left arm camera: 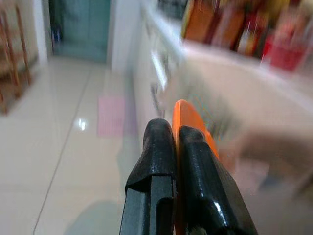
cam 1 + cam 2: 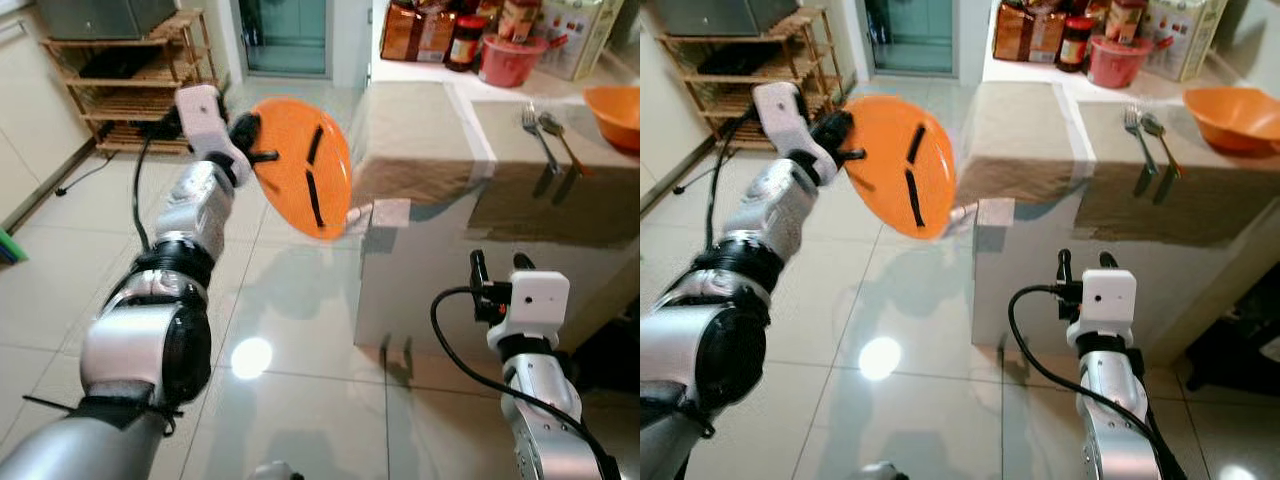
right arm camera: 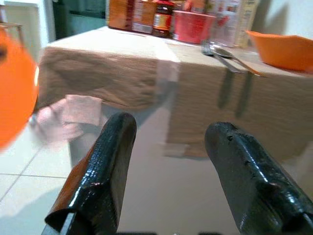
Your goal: Setting the table
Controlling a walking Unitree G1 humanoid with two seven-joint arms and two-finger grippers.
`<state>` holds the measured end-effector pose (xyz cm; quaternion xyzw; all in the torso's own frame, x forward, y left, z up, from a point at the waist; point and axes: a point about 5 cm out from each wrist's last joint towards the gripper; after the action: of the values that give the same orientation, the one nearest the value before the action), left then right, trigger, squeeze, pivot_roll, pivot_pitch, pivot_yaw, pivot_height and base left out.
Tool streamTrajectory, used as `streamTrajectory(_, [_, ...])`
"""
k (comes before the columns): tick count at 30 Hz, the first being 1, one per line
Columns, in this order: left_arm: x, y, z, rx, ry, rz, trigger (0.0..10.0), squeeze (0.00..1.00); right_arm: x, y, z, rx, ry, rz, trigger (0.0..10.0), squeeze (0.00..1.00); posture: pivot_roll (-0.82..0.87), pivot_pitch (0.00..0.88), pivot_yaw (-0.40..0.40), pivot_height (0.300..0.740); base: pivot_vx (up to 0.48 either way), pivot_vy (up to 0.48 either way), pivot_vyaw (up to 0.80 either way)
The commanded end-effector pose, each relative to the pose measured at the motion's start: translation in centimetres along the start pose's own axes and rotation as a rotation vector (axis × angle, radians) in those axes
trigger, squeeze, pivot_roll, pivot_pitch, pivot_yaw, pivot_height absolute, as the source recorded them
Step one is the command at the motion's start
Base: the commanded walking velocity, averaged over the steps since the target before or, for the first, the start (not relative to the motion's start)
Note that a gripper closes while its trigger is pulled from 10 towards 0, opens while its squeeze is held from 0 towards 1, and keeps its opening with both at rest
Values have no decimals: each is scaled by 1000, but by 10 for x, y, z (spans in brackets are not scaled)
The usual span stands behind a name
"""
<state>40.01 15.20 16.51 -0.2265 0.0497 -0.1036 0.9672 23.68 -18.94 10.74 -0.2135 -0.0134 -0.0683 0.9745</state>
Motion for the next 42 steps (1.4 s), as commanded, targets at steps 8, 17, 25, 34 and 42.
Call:
streamTrajectory(8, [-19, 25, -19, 75, 46, 53, 0, 0, 1, -2, -6, 22, 26, -7, 10000, 0, 2, 0, 52, 735, 0, 0, 0])
streamTrajectory(17, [-43, 27, -83, 135, 236, -5, 0, 0, -1, 0, -23, 31, 88, -1, 10000, 0, 6, 0, 59, 735, 0, 0, 0])
streamTrajectory(25, [-60, 28, -119, 144, 345, 3, 0, 0, -12, 2, -61, 4, 207, 33, 10000, 0, 1, 0, 65, 735, 0, 0, 0])
streamTrajectory(34, [-74, 41, -145, 152, 431, 79, 0, 0, -34, -3, -120, 18, 432, 82, 10000, 0, -6, 0, 72, 735, 0, 0, 0])
streamTrajectory(42, [-84, 43, -164, 190, 518, 99, 0, 0, -67, 7, -170, -68, 679, 247, 10000, 0, -12, 0, 80, 735, 0, 0, 0])
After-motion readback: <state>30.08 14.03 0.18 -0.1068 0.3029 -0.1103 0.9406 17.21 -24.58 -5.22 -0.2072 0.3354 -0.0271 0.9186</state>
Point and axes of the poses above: a point about 5 cm out from each wrist's last joint towards the gripper, its own x axis pointing out of the wrist towards the gripper, its own z axis along the axis of the wrist's last joint, y = z × x, and after that the axes turned 15 degrees about -x, right-handed
